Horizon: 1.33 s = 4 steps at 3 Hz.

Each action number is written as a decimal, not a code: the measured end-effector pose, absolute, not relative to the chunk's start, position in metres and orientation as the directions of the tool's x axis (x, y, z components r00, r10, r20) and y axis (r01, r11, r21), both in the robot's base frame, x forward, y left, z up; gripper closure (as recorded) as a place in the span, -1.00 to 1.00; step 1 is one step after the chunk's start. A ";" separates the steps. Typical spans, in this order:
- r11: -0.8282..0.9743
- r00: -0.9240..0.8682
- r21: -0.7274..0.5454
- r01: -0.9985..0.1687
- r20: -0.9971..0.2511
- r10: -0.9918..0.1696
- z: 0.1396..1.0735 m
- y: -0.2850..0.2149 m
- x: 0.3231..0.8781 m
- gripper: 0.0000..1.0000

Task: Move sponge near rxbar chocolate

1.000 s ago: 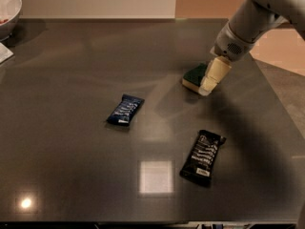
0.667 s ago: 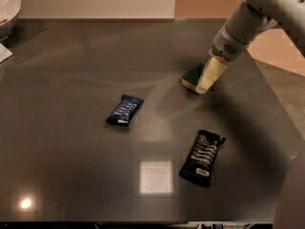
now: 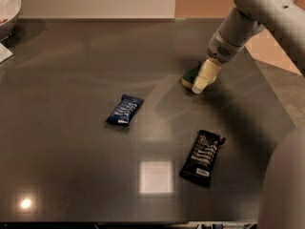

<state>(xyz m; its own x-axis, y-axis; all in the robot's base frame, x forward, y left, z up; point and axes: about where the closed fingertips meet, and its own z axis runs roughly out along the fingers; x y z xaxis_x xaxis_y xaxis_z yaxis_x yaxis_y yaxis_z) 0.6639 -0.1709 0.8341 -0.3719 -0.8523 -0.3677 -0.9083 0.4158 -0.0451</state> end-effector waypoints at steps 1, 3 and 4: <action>0.422 -0.380 -0.045 -0.905 -0.359 -0.853 0.830 -0.169 0.665 -0.67; 0.425 -0.376 -0.062 -0.903 -0.365 -0.852 0.841 -0.163 0.655 0.26; 0.412 -0.357 -0.070 -0.908 -0.384 -0.851 0.862 -0.160 0.634 0.74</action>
Offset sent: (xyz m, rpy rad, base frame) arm -0.0068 0.0056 0.0069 -0.0191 -0.0144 -0.0145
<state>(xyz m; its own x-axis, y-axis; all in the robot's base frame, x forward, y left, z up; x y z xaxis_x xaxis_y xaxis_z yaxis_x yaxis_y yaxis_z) 0.6336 -0.1603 0.8615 -0.3573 -0.8514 -0.3840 -0.9083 0.4125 -0.0696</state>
